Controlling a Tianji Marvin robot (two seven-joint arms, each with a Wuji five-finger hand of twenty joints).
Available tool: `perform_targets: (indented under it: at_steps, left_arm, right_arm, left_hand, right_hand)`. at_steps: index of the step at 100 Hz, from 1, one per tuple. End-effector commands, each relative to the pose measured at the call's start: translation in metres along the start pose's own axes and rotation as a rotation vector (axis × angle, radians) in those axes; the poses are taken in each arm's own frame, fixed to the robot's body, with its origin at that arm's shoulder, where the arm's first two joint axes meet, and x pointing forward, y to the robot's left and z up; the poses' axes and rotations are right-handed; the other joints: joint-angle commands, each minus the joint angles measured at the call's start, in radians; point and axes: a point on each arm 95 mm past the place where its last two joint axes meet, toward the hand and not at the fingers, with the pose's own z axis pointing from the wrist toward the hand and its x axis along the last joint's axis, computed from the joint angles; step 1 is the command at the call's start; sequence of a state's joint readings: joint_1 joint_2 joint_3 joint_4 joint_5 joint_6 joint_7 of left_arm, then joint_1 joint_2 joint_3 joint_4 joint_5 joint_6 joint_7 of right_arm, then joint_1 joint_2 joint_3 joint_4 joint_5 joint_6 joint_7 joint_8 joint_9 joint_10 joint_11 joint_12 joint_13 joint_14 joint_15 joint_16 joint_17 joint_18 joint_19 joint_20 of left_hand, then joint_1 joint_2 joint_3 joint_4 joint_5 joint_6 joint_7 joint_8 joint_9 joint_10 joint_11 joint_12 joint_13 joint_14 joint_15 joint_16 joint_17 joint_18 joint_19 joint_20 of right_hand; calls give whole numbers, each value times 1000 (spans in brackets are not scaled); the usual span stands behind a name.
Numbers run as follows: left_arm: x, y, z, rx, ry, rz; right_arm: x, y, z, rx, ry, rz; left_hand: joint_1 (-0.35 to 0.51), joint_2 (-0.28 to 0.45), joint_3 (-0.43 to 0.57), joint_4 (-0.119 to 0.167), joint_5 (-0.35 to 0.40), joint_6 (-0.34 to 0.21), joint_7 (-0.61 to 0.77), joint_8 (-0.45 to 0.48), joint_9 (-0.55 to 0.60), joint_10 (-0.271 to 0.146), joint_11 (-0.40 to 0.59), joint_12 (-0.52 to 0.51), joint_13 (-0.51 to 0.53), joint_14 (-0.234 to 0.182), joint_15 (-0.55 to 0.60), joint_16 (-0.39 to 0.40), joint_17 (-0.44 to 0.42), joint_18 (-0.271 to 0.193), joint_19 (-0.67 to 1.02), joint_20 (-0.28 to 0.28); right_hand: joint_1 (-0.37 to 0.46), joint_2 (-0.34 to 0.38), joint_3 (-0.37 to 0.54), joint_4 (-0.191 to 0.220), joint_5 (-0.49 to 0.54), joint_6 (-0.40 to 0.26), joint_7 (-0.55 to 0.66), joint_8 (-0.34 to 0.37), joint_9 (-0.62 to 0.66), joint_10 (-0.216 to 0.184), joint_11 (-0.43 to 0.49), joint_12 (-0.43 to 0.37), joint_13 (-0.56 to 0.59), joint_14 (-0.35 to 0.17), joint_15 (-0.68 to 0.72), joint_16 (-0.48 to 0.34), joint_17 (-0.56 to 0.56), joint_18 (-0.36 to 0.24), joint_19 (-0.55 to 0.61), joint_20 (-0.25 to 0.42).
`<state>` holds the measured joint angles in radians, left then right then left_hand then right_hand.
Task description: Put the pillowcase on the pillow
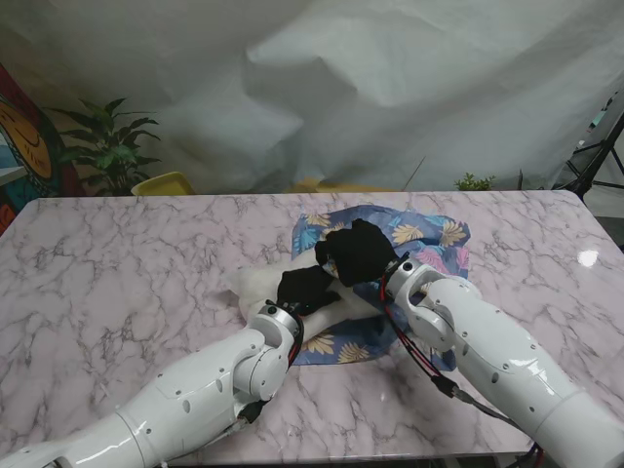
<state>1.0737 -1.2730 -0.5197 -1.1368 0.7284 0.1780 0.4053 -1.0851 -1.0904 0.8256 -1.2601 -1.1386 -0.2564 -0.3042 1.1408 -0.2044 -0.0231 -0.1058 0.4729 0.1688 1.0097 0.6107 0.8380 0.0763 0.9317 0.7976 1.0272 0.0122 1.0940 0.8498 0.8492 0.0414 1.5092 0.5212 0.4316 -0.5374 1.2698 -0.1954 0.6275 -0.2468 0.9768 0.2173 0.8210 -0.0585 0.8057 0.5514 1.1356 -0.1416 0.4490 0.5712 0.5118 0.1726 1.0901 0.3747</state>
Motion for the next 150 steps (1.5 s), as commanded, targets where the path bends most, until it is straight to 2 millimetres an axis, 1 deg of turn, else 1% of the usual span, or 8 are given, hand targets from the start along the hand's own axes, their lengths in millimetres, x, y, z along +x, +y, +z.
perform_targets:
  at_steps: [1, 23, 49, 63, 72, 100, 116, 150]
  left_arm:
    - [7, -9, 5, 1, 20, -14]
    - [1, -3, 3, -66, 6, -12]
    - [-2, 1, 2, -101, -33, -7]
    - [-5, 2, 0, -112, -86, -3]
    - [-6, 2, -1, -123, -121, 9]
    - [-1, 2, -3, -140, -139, 0]
    - [6, 3, -13, -165, -109, -119]
    - [18, 3, -31, -237, 14, -324]
  right_arm:
    - [-2, -14, -19, 32, 23, -3]
    - [-4, 9, -45, 84, -12, -270]
    - [4, 29, -93, -23, -192, -413]
    - [17, 22, -127, -30, -368, -416]
    - [26, 9, -142, 65, -450, -286]
    - [25, -36, -143, 246, -502, -43]
    - [7, -60, -133, 266, -532, 12]
    - [-22, -78, -116, 155, -591, 104]
  left_hand:
    - [150, 162, 124, 47, -28, -13, 7, -9, 39, -49, 68, 25, 114, -242, 179, 18, 61, -97, 162, 63]
    - [150, 174, 58, 56, 6, -37, -43, -77, 77, -61, 67, 26, 123, -231, 182, 14, 59, -92, 183, 56]
    - [147, 163, 11, 72, 38, -35, -80, -148, 134, -84, 95, 40, 173, -236, 210, 7, 100, -92, 229, 39]
    - [117, 139, 13, 84, 72, -17, -102, -194, 193, -100, 121, 37, 242, -260, 248, -8, 172, -112, 284, 19]
    - [104, 126, 21, 90, 83, -9, -101, -205, 216, -109, 138, 32, 249, -274, 283, -18, 204, -123, 311, -5]
    - [84, 122, 29, 89, 100, 12, -107, -222, 258, -145, 156, 13, 252, -292, 335, -79, 231, -152, 361, -23]
    - [62, 145, 18, 82, 100, 12, -124, -226, 230, -121, 41, -84, 238, -130, 128, -172, 178, -36, 236, -96]
    - [-178, 289, -3, 82, 57, 35, -403, -185, -39, 77, -442, -368, -189, 225, -521, -290, -315, 215, -298, -74]
  right_hand:
    - [-169, -37, -95, 29, -41, 63, -143, 110, -73, 16, -77, -66, -83, 43, -111, -58, -72, 18, -32, 28]
    - [-278, 57, -219, 20, -113, 92, -300, 88, -170, 54, -197, -145, -301, 131, -227, -176, -194, 19, -76, 2]
    - [-47, 86, -50, 50, -149, 131, -364, 68, -269, 110, -206, -188, -463, 184, -204, -259, -272, 15, -73, -48]
    - [113, 81, 32, 48, -51, 127, -290, 106, -119, 67, -121, -130, -273, 129, -61, -185, -118, -13, 26, -18]
    - [187, 88, -67, -86, -17, 122, -181, 54, -27, 70, -110, -7, -142, 112, -5, -96, -24, -2, 60, 50]
    - [122, 233, -280, -32, -89, 186, -157, -8, -79, 105, -79, -40, -29, 110, -7, -51, 83, 28, 64, 101]
    - [-27, 396, -474, 94, -115, 214, -279, 75, -129, 118, -121, -109, -100, 161, -87, -103, 38, 51, 20, 72]
    - [-41, 433, -529, 97, -127, 217, -293, 111, -145, 119, -122, -132, -147, 178, -113, -132, 0, 56, 16, 58]
